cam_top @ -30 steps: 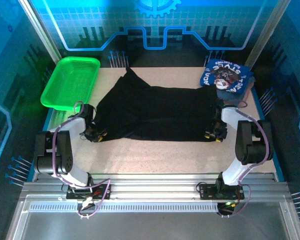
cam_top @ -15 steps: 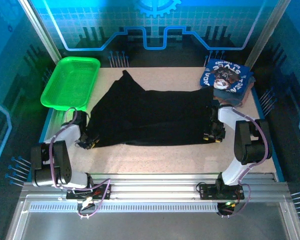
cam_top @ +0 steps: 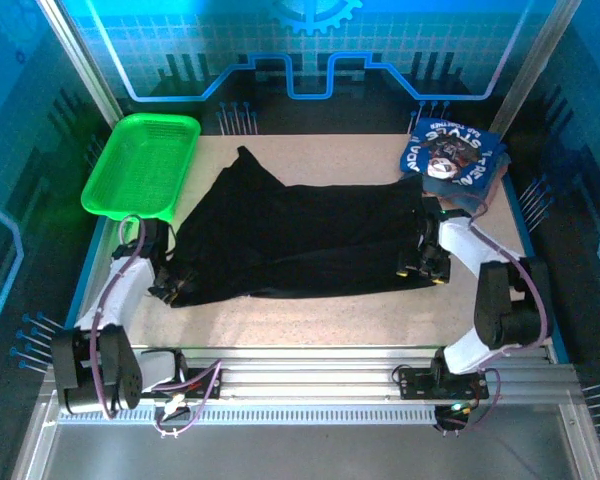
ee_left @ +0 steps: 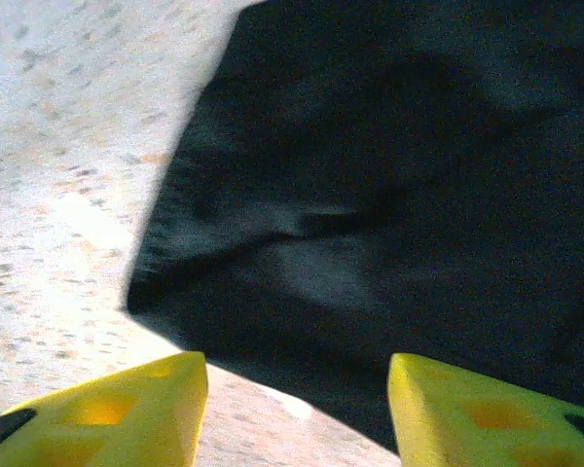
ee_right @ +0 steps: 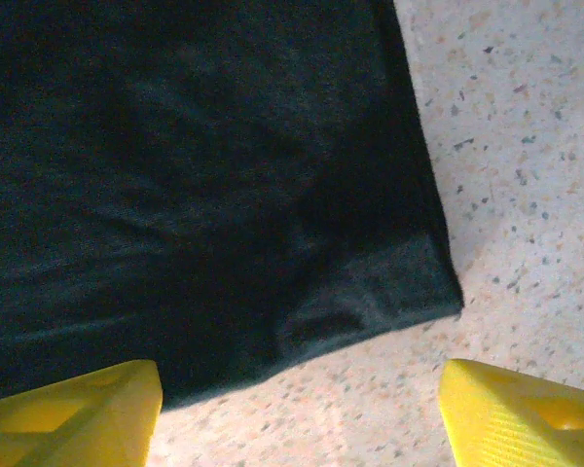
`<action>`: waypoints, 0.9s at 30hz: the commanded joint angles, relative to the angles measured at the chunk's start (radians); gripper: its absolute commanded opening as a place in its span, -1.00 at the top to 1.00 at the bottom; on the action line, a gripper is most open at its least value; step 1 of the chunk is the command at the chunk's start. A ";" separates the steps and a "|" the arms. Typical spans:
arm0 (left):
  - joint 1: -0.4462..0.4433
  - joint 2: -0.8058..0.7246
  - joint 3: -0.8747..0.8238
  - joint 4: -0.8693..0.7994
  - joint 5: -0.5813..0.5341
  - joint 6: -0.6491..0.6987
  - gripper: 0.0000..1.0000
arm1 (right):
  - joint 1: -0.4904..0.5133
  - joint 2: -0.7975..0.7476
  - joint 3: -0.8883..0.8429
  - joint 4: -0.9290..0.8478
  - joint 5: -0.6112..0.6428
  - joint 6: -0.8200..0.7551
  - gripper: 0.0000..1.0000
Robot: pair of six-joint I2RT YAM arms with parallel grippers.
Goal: Fold and stack the t-shirts
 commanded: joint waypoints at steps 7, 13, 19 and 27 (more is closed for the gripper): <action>-0.235 0.078 0.050 0.186 0.208 -0.270 -0.39 | 0.037 -0.310 0.058 0.020 -0.343 -0.134 -0.97; -0.275 0.222 0.031 0.344 0.228 -0.370 -0.38 | 0.060 -0.370 0.054 0.049 -0.428 -0.181 -1.00; -0.277 0.329 0.040 0.413 0.211 -0.422 -0.22 | 0.098 -0.418 0.057 0.079 -0.438 -0.174 -1.00; -0.278 0.374 0.043 0.420 0.197 -0.437 0.09 | 0.100 -0.416 0.064 0.063 -0.434 -0.179 -1.00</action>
